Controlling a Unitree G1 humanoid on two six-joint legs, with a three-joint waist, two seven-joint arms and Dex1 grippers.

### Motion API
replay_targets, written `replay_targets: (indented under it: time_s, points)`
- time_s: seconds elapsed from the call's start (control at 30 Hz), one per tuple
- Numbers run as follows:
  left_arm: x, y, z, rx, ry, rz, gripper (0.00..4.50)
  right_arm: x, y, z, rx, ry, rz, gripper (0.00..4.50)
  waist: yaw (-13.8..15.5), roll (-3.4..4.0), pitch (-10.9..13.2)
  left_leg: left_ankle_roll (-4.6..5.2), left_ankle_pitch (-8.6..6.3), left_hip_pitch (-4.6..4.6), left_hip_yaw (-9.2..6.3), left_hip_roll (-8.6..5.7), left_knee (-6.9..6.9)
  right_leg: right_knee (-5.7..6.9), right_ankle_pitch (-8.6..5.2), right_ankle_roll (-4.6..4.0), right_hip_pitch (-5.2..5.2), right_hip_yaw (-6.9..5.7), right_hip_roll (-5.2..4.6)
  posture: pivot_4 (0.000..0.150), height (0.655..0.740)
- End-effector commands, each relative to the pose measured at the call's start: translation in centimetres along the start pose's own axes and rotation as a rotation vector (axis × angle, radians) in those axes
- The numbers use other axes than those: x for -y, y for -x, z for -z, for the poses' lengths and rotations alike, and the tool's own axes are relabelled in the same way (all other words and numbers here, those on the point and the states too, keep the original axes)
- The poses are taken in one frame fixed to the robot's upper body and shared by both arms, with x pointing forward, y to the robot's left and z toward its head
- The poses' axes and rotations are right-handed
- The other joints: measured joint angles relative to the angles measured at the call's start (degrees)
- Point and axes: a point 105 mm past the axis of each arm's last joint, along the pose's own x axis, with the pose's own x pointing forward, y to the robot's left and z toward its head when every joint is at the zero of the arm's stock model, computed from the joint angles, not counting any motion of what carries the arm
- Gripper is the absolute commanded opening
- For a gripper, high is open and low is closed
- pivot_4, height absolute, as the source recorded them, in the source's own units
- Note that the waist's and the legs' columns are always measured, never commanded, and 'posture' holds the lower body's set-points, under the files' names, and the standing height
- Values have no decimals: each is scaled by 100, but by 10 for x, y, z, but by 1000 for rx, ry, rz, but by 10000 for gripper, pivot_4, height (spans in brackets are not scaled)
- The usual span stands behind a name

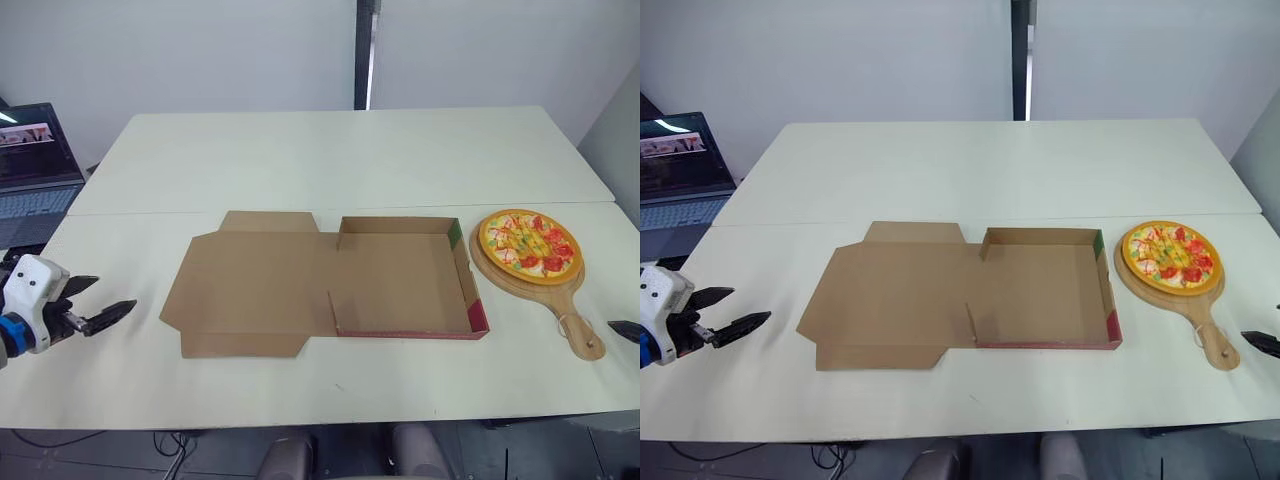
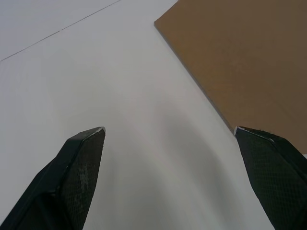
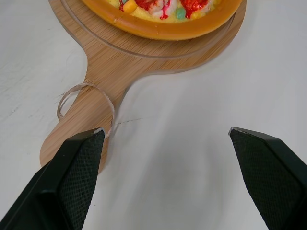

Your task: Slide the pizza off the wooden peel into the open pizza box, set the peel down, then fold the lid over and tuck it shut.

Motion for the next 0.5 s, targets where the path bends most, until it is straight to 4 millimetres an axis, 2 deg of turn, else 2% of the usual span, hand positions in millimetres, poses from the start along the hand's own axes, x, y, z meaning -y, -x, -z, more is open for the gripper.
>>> replay_targets:
  time_s: [0.03,0.37,0.5]
  points:
    - [-7,6,-13,22,-26,-5,45000,6,8,-12,38,17,26,44591,-2,0,0,0,0,0,0,0,0,0,0,0,0,0,0,1500,7341]
    - [-4,3,-20,34,-27,30,45000,4,8,-13,48,11,25,44591,-1,0,0,0,0,1,0,0,0,0,0,0,0,0,0,1500,7341]
    - [8,-2,-32,67,-46,91,45000,3,8,-13,58,6,25,44591,2,-1,0,0,0,0,-1,0,0,0,0,0,0,0,0,1500,7341]
